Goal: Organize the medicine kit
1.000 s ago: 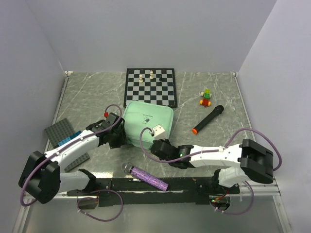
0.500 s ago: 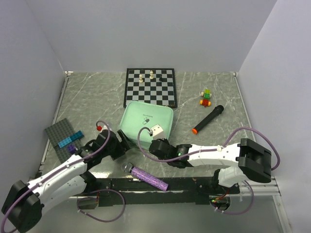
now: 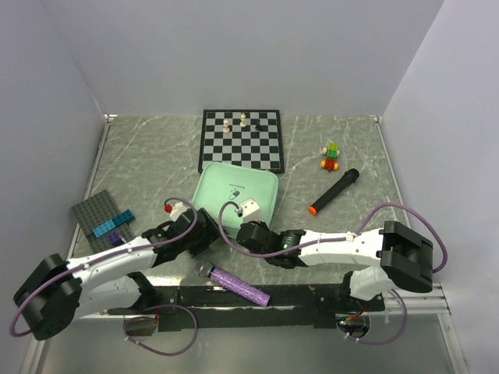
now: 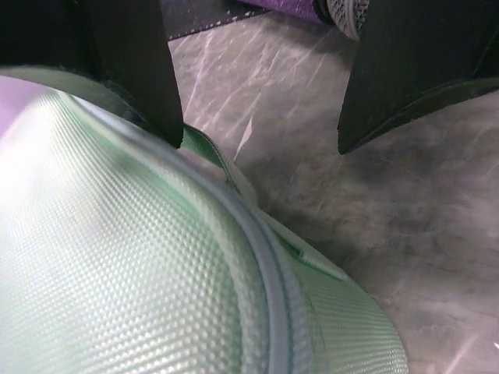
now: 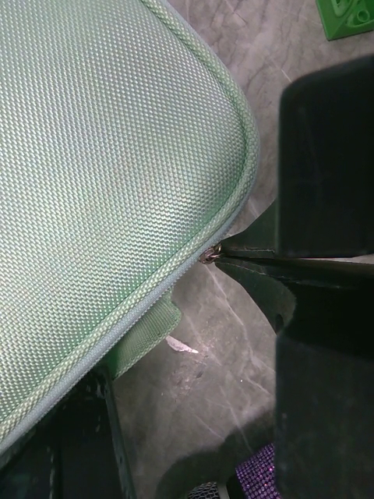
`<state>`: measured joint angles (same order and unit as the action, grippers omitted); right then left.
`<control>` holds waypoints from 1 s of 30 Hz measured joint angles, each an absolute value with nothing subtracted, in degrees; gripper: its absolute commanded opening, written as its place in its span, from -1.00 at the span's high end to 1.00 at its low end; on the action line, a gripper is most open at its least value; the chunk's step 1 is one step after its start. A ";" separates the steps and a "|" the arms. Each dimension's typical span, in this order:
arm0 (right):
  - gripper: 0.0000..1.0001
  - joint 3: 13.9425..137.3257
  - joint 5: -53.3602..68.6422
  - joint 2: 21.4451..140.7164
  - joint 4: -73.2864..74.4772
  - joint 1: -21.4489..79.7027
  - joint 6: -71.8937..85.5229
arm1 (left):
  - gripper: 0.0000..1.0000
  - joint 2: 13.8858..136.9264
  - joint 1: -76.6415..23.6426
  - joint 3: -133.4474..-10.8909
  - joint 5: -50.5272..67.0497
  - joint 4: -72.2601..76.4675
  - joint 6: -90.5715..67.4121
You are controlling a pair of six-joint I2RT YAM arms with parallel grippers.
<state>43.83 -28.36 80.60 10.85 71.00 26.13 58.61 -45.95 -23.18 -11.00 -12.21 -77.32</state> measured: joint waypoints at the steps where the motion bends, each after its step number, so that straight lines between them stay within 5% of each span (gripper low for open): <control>1: 1.00 43.83 -28.27 80.62 10.94 71.00 26.13 | -0.62 60.14 -45.95 -23.55 -11.07 -11.99 -77.73; 9: 1.00 43.88 -28.12 80.79 11.60 71.00 25.58 | -0.14 65.71 -45.93 -27.51 -11.49 -13.58 -77.01; 16: 1.00 40.56 -29.30 77.60 11.64 70.94 25.21 | 0.95 66.35 -41.65 -28.45 -9.89 -14.26 -74.04; 30: 1.00 38.85 -13.56 73.87 11.62 57.69 24.56 | 0.99 71.16 -37.85 -33.45 -3.22 -16.12 -65.19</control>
